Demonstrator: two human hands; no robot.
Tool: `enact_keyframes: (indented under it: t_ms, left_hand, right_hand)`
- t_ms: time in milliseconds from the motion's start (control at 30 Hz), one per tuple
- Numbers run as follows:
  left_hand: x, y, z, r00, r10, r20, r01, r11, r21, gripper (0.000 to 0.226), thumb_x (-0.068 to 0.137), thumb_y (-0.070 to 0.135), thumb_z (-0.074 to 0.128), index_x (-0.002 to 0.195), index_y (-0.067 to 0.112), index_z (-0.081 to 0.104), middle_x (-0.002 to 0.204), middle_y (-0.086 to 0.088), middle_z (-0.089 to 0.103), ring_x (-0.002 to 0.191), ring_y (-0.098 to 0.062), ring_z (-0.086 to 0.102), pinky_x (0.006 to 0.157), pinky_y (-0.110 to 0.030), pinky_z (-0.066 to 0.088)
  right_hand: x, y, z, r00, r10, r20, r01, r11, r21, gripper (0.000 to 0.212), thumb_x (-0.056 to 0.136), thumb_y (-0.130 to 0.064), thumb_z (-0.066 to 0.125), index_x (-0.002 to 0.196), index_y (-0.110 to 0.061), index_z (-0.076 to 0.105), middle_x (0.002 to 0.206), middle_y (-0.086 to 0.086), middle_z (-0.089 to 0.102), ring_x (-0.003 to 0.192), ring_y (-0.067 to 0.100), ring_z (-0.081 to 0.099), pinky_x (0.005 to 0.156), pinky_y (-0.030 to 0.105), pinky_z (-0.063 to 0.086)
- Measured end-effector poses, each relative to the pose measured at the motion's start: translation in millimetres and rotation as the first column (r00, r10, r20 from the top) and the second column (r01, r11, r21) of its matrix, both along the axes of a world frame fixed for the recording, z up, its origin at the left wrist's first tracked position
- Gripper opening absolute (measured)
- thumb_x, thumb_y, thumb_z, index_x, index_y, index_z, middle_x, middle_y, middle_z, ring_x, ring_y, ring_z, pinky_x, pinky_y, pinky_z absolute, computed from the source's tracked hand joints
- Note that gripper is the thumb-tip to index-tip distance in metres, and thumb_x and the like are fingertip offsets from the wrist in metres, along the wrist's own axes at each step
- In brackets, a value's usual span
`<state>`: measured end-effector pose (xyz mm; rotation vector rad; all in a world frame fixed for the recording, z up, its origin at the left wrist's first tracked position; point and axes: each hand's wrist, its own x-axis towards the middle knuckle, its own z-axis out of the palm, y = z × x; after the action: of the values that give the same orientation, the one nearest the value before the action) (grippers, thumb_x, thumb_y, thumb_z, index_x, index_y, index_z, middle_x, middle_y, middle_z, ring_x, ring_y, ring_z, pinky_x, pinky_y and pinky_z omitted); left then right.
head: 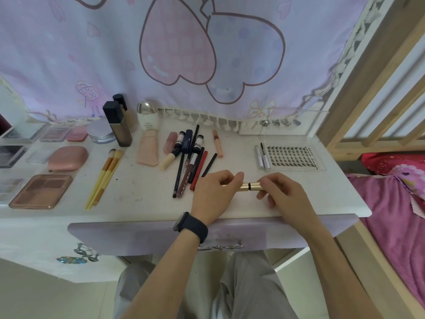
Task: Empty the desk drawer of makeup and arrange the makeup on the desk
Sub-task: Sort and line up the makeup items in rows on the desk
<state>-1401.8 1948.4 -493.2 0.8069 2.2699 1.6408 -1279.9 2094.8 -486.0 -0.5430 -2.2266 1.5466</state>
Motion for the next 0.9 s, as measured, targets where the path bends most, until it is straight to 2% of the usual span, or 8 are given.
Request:
enact_keyframes:
  t_ms: [133, 233, 400, 500, 600, 700, 767, 900]
  left_hand:
    - [-0.8, 0.4, 1.0, 1.0, 0.01, 0.0, -0.01, 1.0, 0.005, 0.042, 0.094, 0.042, 0.063, 0.06, 0.018, 0.058, 0.05, 0.011, 0.043, 0.05, -0.005, 0.037, 0.05, -0.017, 0.032]
    - [-1.1, -0.3, -0.2, 1.0, 0.008, -0.005, -0.008, 1.0, 0.005, 0.041, 0.094, 0.042, 0.063, 0.059, 0.021, 0.057, 0.05, 0.012, 0.043, 0.049, -0.005, 0.037, 0.05, -0.017, 0.032]
    - [-1.1, 0.2, -1.8, 1.0, -0.002, -0.017, 0.002, 1.0, 0.001, 0.04, 0.094, 0.042, 0.063, 0.06, 0.021, 0.059, 0.049, 0.012, 0.044, 0.049, -0.005, 0.037, 0.05, -0.016, 0.032]
    - [-1.7, -0.1, -1.9, 1.0, 0.004, -0.02, -0.004, 1.0, 0.004, 0.041, 0.094, 0.043, 0.062, 0.06, 0.021, 0.059, 0.05, 0.012, 0.045, 0.049, -0.005, 0.038, 0.051, -0.016, 0.033]
    - [-1.8, 0.1, -2.5, 1.0, 0.008, -0.02, -0.008, 1.0, 0.006, 0.041, 0.093, 0.043, 0.063, 0.058, 0.022, 0.057, 0.049, 0.012, 0.044, 0.049, -0.005, 0.038, 0.05, -0.016, 0.033]
    - [-1.0, 1.0, -2.0, 1.0, 0.009, -0.023, -0.009, 1.0, -0.001, 0.042, 0.093, 0.043, 0.063, 0.056, 0.025, 0.055, 0.048, 0.012, 0.043, 0.048, -0.005, 0.037, 0.049, -0.017, 0.032]
    - [-1.3, 0.9, -1.7, 1.0, 0.009, -0.025, -0.01, 1.0, -0.002, 0.042, 0.093, 0.043, 0.063, 0.056, 0.024, 0.055, 0.049, 0.012, 0.043, 0.048, -0.005, 0.037, 0.049, -0.017, 0.031]
    - [-2.0, 0.1, -2.6, 1.0, 0.007, -0.027, -0.007, 1.0, -0.003, 0.04, 0.094, 0.044, 0.062, 0.06, 0.024, 0.059, 0.05, 0.013, 0.046, 0.049, -0.005, 0.039, 0.051, -0.017, 0.033]
  right_hand:
    - [1.1, 3.6, 1.7, 0.998, 0.048, -0.035, -0.05, 0.997, -0.051, 0.027, 0.087, -0.033, 0.068, 0.114, -0.035, 0.067, 0.107, -0.01, 0.073, 0.084, 0.01, 0.064, 0.079, 0.015, 0.049]
    - [-1.1, -1.6, 4.9, 1.0, -0.008, 0.001, 0.008, 0.999, -0.038, 0.035, 0.093, -0.061, 0.056, 0.095, -0.029, 0.069, 0.081, -0.003, 0.074, 0.062, 0.011, 0.058, 0.062, 0.014, 0.047]
    - [1.8, 2.2, 1.7, 0.999, 0.043, -0.032, -0.045, 0.996, -0.078, 0.013, 0.089, -0.021, 0.065, 0.099, -0.027, 0.069, 0.087, -0.007, 0.072, 0.067, 0.012, 0.059, 0.067, 0.015, 0.049]
    - [1.9, -0.4, 5.7, 0.999, 0.04, -0.021, -0.042, 0.998, -0.054, 0.023, 0.092, -0.038, 0.068, 0.114, -0.033, 0.066, 0.097, -0.011, 0.073, 0.069, 0.012, 0.064, 0.072, 0.013, 0.05]
    - [-1.1, -1.4, 3.0, 1.0, -0.006, 0.02, 0.006, 1.0, -0.006, 0.026, 0.097, -0.051, 0.058, 0.096, -0.027, 0.068, 0.077, -0.004, 0.073, 0.056, 0.011, 0.055, 0.056, 0.014, 0.045]
    - [0.2, -0.2, 1.7, 1.0, -0.002, -0.012, 0.002, 0.999, -0.035, 0.007, 0.099, -0.023, 0.063, 0.096, -0.024, 0.069, 0.08, -0.006, 0.073, 0.058, 0.011, 0.056, 0.06, 0.016, 0.047]
    - [1.9, 0.7, 1.2, 0.999, 0.015, -0.032, -0.016, 0.999, -0.035, 0.019, 0.096, -0.015, 0.067, 0.109, -0.029, 0.067, 0.095, -0.013, 0.073, 0.066, 0.011, 0.062, 0.069, 0.016, 0.05]
    - [-0.8, -4.3, 3.6, 1.0, -0.022, 0.021, 0.021, 0.999, 0.031, 0.019, 0.093, -0.055, 0.059, 0.097, -0.039, 0.068, 0.087, -0.011, 0.074, 0.06, 0.011, 0.058, 0.061, 0.016, 0.048]
